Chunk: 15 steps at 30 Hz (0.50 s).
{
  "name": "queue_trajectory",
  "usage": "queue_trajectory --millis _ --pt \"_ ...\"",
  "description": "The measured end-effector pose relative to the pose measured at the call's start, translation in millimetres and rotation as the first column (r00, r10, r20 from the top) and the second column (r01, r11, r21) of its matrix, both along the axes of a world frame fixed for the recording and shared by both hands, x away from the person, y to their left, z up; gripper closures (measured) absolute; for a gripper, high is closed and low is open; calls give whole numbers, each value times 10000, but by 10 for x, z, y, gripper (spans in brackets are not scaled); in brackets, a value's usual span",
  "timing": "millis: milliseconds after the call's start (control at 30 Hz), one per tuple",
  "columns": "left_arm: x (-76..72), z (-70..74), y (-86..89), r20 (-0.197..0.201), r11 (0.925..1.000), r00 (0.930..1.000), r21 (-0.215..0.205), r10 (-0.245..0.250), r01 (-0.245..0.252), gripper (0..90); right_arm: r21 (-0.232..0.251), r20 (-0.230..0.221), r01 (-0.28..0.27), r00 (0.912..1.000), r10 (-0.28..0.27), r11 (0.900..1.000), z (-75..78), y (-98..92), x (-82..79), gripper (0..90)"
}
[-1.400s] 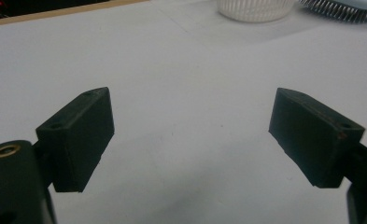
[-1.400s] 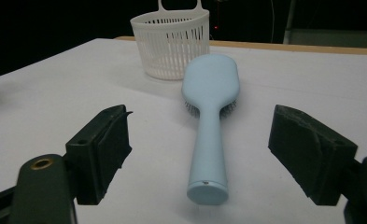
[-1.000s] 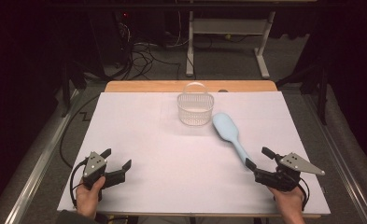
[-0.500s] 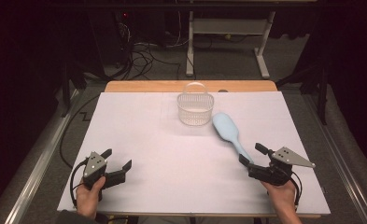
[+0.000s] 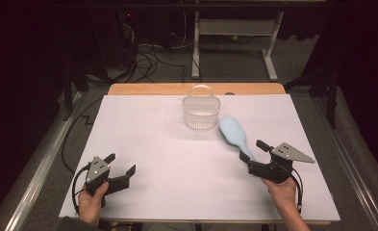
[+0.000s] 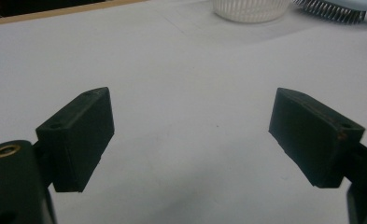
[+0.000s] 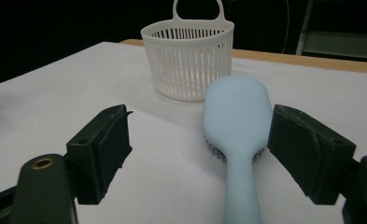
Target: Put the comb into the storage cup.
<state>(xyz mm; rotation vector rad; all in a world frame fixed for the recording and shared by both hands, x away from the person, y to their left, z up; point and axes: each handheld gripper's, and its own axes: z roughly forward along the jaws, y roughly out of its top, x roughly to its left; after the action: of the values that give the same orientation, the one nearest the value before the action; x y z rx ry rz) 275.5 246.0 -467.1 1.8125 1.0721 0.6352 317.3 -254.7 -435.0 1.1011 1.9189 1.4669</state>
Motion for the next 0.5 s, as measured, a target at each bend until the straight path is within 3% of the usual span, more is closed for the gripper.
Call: queue_trajectory --millis 233,500 --pt "0 -1 -1 -9 10000 10000 9 -15 15 151 -135 -198 148 9997 -150 9998 -13 40 112 216" --pt "1 -3 0 -24 10000 10000 17 -18 18 150 -406 -1038 462 9933 -502 9981 38 35 238 247"
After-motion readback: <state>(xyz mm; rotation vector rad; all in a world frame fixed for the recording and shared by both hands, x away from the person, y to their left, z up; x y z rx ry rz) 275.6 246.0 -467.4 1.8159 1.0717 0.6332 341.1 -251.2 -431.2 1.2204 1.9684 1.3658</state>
